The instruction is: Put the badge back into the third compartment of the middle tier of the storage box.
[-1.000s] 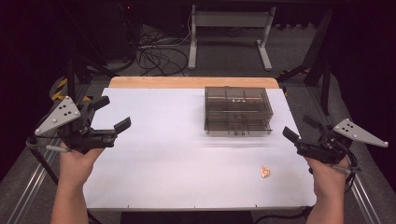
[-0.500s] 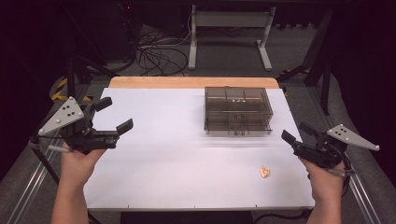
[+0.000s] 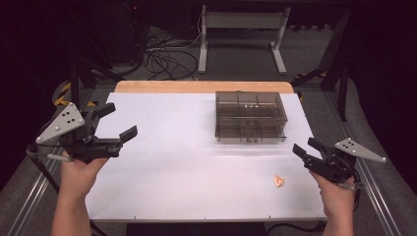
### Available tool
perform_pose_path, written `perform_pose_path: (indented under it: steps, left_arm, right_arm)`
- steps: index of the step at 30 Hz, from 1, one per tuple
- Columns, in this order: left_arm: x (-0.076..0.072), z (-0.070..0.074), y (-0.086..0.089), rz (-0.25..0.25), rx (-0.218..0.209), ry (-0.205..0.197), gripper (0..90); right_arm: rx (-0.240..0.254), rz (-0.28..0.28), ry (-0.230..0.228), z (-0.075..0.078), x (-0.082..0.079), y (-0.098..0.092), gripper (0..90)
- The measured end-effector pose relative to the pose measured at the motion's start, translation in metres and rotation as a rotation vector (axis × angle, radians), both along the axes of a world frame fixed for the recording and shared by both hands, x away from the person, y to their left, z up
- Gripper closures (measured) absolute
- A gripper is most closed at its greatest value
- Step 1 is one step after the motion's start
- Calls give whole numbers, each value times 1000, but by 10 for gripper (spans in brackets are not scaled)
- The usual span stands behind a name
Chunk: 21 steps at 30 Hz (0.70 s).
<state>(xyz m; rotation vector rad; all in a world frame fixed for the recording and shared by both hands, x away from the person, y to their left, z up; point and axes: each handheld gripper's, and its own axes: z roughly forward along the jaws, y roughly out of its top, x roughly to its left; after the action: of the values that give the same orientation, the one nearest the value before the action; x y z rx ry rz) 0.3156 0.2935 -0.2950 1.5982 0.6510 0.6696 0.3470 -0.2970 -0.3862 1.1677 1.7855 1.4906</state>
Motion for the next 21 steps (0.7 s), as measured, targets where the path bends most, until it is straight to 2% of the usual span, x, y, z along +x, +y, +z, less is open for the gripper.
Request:
perform_pose_path:
  steps: [15, 19, 21]
  left_arm:
    - [-1, 0, 0, 4, 3, 8, 55]
    - [-1, -1, 0, 17, 15, 14, 61]
    - [0, -1, -1, 27, 28, 17, 62]
  right_arm:
    - [-16, 17, 93, -25, -1, 1, 440]
    - [-24, 19, 163, -32, -1, 3, 485]
    - [-26, 19, 175, -34, -1, 3, 496]
